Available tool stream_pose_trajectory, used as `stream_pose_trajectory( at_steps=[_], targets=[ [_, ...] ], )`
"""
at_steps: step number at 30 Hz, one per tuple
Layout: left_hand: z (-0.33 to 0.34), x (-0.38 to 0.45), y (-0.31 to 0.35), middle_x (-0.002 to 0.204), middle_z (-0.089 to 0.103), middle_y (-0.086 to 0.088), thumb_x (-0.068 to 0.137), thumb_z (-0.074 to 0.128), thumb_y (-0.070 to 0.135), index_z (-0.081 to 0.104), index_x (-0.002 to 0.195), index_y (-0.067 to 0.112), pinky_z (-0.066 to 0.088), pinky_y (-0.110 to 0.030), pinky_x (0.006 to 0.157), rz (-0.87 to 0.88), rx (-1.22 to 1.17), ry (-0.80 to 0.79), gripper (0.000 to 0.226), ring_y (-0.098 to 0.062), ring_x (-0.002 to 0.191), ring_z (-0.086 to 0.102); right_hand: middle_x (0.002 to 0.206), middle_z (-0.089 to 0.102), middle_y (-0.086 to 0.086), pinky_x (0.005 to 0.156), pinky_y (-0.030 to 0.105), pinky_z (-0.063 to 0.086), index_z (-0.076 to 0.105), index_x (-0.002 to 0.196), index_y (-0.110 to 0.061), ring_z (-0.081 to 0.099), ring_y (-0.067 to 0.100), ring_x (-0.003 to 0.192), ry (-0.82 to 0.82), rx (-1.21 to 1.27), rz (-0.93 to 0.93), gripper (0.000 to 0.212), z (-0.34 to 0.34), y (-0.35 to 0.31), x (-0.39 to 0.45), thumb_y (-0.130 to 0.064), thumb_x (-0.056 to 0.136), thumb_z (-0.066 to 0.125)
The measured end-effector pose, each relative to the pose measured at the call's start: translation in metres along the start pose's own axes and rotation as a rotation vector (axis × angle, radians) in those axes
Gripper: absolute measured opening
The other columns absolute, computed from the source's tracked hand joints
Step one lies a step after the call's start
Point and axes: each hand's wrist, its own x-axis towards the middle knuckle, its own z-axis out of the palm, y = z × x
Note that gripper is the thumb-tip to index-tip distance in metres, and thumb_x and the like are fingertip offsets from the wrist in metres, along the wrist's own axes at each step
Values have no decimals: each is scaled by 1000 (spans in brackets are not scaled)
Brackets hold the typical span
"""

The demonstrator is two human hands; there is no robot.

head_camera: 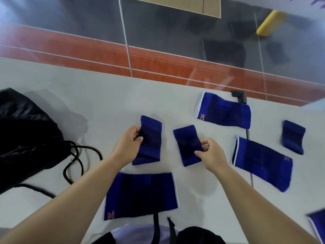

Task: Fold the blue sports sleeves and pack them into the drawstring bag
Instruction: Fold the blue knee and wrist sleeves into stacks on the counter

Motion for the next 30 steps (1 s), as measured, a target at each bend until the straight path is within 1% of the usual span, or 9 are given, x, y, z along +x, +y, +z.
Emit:
stream_pose_trajectory(
  at_steps=[4, 7, 12, 16, 18, 22, 26, 28, 30],
  targets=[
    [22, -6, 1, 97, 62, 12, 97, 43, 9, 54, 112, 22, 48, -35, 93, 9, 35, -52, 23, -12, 98, 60, 99, 64, 0, 66, 26, 48, 54, 105, -16, 62, 18, 89, -11, 29, 83, 31, -6, 25, -11, -8, 79, 67],
    [39, -14, 6, 95, 57, 16, 97, 44, 9, 53, 118, 21, 43, -28, 88, 18, 70, -69, 26, -9, 97, 56, 95, 65, 0, 62, 25, 46, 55, 101, -16, 61, 16, 84, -22, 36, 100, 23, -12, 35, -18, -12, 82, 67],
    [68, -23, 11, 111, 55, 7, 97, 46, 8, 49, 130, 14, 35, -22, 86, 20, 118, -59, 34, -5, 101, 49, 96, 59, -1, 67, 26, 43, 51, 100, -18, 55, 14, 82, 7, 29, 25, 11, -34, 47, -24, -18, 91, 58],
    [90, -26, 17, 111, 56, 7, 97, 46, 9, 50, 127, 16, 38, -24, 85, 4, 114, -33, 31, -8, 99, 52, 105, 54, -3, 77, 39, 56, 49, 108, -21, 57, 19, 94, -11, 115, -23, 13, -61, 55, -19, -19, 96, 51],
    [102, -27, 21, 114, 59, 4, 97, 46, 10, 51, 125, 17, 41, -26, 84, -3, 119, -25, 29, -11, 99, 55, 102, 52, -5, 72, 39, 59, 49, 107, -22, 58, 21, 95, -52, 157, -29, 13, -75, 60, -15, -18, 95, 53],
    [125, -27, 27, 108, 56, 5, 98, 45, 11, 49, 125, 16, 42, -19, 70, -5, 129, -12, 28, -12, 96, 54, 111, 55, 0, 67, 30, 55, 49, 111, -23, 60, 18, 92, -124, 163, -41, 39, -100, 74, -5, -12, 81, 72],
    [144, -24, 31, 109, 59, 1, 97, 46, 9, 49, 123, 14, 42, -17, 66, -20, 87, -14, 27, -16, 96, 57, 110, 59, -2, 80, 38, 57, 51, 116, -26, 61, 16, 95, -123, 97, -97, 56, -118, 85, 3, -10, 70, 80],
    [151, -23, 30, 111, 62, -3, 96, 48, 9, 50, 120, 16, 48, -22, 72, -30, 60, -16, 25, -19, 98, 60, 108, 57, -2, 77, 37, 56, 49, 117, -23, 59, 15, 91, -85, 95, -89, 59, -123, 89, 5, -8, 70, 80],
    [156, -23, 28, 113, 64, -5, 95, 49, 10, 49, 114, 22, 53, -37, 85, -38, 46, -29, 22, -21, 100, 62, 103, 55, 1, 64, 27, 51, 45, 113, -19, 56, 13, 84, -18, 98, -56, 54, -127, 91, 7, -7, 72, 79]
  ],
)
